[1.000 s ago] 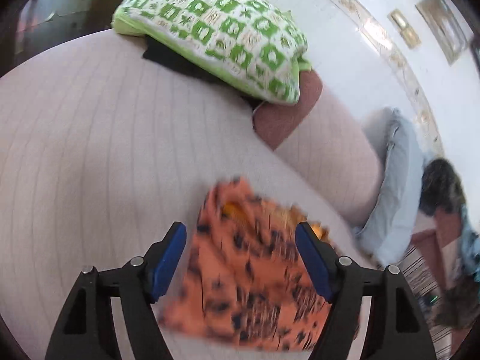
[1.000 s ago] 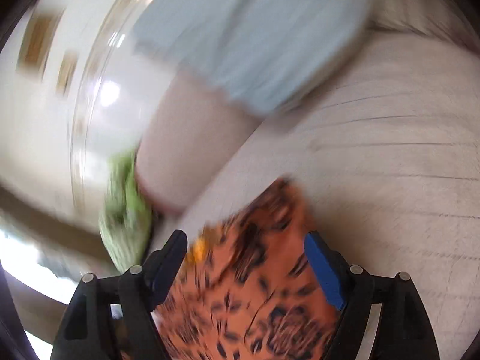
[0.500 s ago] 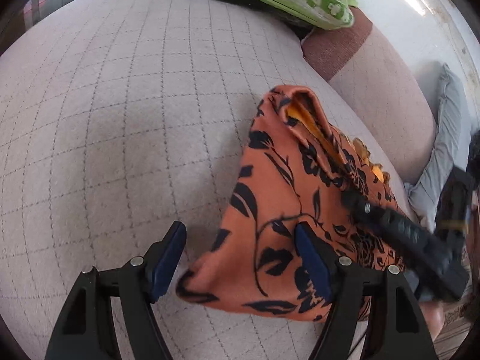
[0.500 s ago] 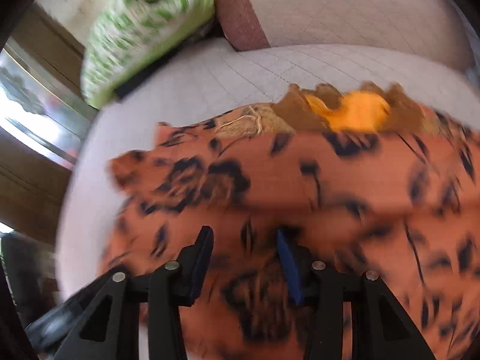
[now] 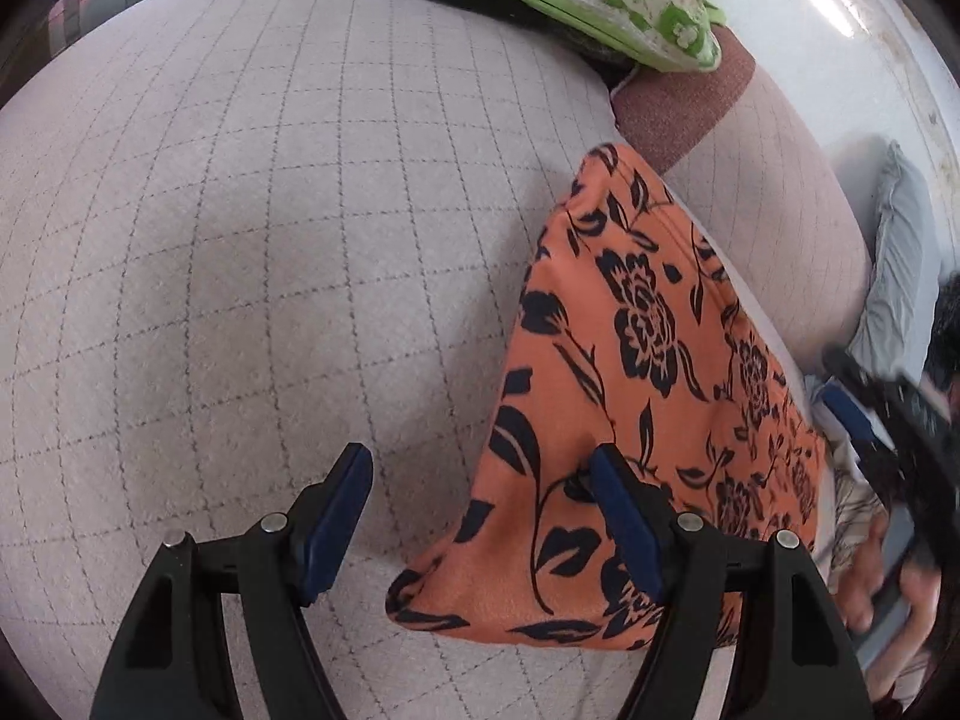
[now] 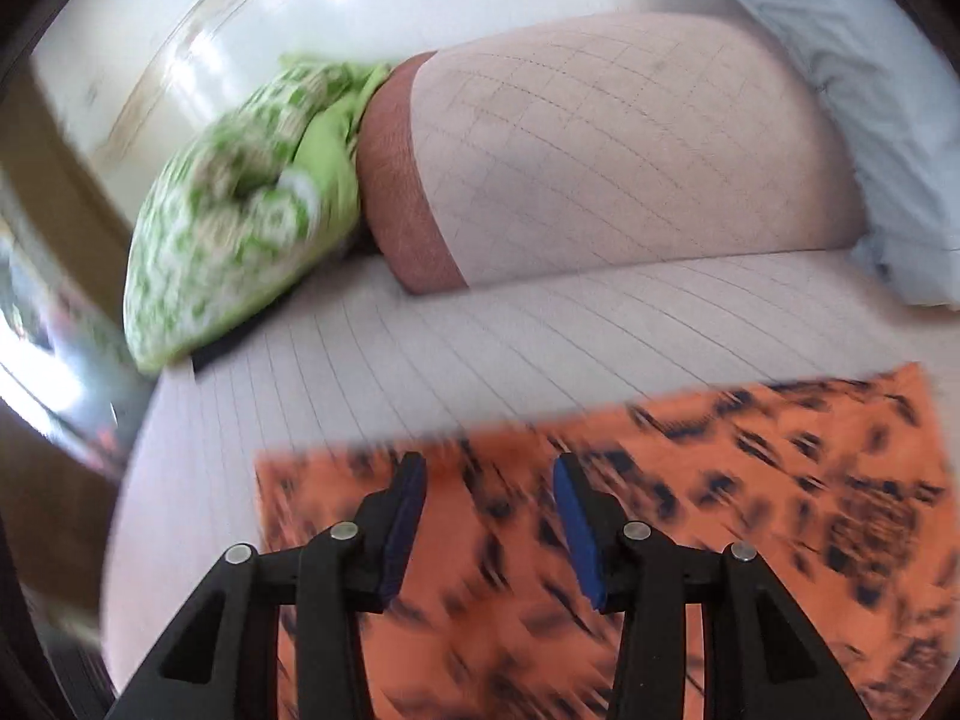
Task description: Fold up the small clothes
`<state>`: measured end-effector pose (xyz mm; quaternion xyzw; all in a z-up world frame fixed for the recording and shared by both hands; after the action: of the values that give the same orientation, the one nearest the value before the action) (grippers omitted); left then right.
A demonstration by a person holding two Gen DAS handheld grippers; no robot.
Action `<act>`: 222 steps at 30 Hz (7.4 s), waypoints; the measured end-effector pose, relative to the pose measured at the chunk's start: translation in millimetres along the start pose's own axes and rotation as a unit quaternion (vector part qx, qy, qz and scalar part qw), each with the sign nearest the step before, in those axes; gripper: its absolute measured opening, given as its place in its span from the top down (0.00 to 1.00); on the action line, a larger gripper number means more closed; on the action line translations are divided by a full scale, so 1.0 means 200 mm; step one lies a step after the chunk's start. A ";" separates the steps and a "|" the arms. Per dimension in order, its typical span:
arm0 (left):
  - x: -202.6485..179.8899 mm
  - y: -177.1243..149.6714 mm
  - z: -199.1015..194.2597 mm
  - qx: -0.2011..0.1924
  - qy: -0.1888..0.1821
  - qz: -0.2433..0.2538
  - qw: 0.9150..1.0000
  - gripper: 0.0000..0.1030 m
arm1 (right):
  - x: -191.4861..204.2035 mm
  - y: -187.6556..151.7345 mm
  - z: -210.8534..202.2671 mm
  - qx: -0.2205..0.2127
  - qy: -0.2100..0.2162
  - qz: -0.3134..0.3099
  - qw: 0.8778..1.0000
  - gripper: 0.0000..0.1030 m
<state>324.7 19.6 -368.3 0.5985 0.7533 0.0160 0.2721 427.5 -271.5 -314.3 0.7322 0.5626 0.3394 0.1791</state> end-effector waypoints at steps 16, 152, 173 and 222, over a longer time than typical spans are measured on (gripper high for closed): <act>-0.15 0.02 -0.11 -0.102 0.058 0.117 0.986 0.25 | -0.69 -0.66 -0.40 -0.021 -0.096 0.032 0.995 0.52; 0.03 -0.24 0.02 0.004 -0.175 -0.102 0.979 0.82 | -1.19 -0.85 -0.71 -0.057 -0.039 0.269 0.961 0.81; -0.33 -0.26 -0.19 -0.099 -0.015 0.148 0.984 0.39 | -0.59 -0.67 -0.74 -0.066 0.022 0.060 0.996 0.64; -0.24 -0.34 -0.28 -0.072 0.055 0.207 0.974 0.00 | -0.52 -0.55 -0.35 0.015 0.003 0.069 0.997 0.63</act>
<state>246.4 -25.5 -326.1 0.7187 0.6234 0.1590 0.2639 287.4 -344.0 -366.5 0.7711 0.5161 0.3445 0.1425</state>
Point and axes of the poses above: each gripper's, at about its wrist camera, not at the fingertips, and z roughly the way its jaws point, x to its left, y to its top, the point moved 5 cm from there along z, roughly the way its jaws point, and after that the axes turned 4 degrees about -x, right-handed, at the moved point
